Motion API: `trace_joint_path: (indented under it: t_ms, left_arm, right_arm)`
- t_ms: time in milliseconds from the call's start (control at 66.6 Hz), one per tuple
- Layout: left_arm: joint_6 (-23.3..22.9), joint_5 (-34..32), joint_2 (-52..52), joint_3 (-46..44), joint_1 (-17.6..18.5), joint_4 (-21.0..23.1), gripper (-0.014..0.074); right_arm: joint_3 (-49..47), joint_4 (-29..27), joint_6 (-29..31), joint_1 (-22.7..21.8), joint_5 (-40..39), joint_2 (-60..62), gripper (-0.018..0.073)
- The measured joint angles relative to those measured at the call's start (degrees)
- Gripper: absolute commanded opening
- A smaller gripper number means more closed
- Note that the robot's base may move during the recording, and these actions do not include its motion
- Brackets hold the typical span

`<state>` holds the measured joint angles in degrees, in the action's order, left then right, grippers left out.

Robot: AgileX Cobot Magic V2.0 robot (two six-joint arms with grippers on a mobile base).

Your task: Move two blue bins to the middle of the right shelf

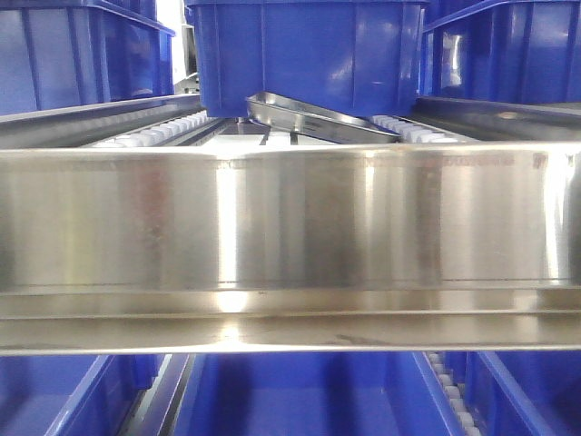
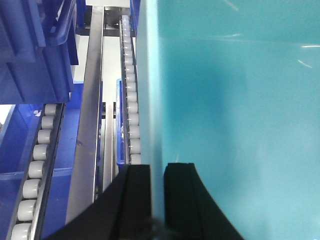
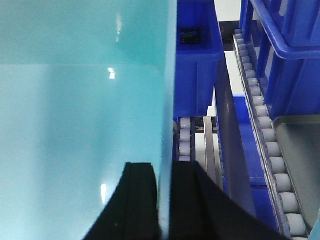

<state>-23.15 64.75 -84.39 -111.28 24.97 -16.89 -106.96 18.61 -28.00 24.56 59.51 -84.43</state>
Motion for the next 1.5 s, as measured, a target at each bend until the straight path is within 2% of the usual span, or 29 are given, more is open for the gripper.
trace_joint_path:
  t_ms: [1502]
  left_arm:
    - [0.0,1.4,-0.2,0.0,0.0,0.2,-0.0111]
  right_arm:
    - [0.0,0.1,-0.1,0.0,0.0,-0.1,-0.016]
